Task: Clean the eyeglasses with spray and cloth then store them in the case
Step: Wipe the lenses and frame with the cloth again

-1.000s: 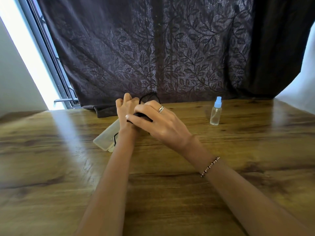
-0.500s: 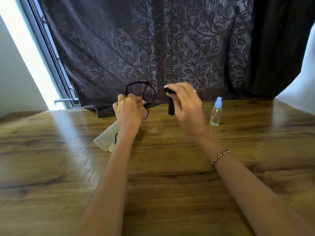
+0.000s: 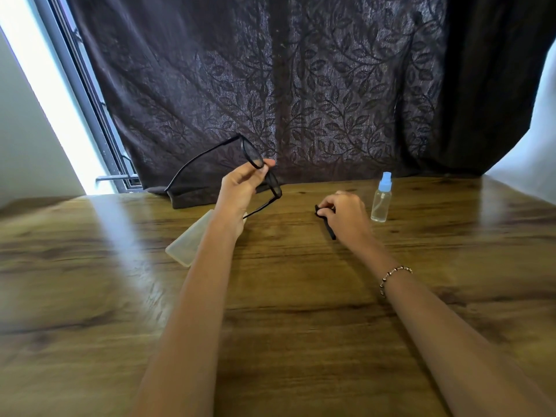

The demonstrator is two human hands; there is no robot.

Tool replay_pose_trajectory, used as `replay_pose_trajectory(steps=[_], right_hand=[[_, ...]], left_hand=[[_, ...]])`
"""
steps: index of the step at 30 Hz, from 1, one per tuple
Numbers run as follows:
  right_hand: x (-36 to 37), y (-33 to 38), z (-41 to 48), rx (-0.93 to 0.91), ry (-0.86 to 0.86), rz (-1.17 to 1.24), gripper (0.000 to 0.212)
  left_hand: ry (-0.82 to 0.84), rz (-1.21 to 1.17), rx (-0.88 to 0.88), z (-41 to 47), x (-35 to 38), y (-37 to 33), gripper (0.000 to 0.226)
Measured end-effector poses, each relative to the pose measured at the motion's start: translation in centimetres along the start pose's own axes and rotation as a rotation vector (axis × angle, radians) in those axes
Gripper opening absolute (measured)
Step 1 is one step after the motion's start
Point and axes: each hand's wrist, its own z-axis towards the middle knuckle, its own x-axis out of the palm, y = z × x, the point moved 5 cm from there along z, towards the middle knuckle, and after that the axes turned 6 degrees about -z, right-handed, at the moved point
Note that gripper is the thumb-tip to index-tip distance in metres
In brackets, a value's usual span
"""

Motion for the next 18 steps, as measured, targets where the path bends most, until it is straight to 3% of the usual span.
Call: replay_pose_trajectory(steps=[8, 14, 18], right_hand=[[1.1, -1.2, -0.7, 0.128, 0.12, -0.038, 0.007], [1.5, -1.7, -0.9, 0.13, 0.141, -0.06, 0.006], [0.3, -0.7, -0.1, 0.128, 0.087, 0.044, 0.019]], left_hand=[[0.15, -0.044, 0.196, -0.3, 1.2, -2.7, 0.023], [0.248, -0.256, 0.184, -0.5, 2.2, -2.5, 0.014], [0.265, -0.33, 0.149, -0.7, 2.9, -1.4, 0.035]])
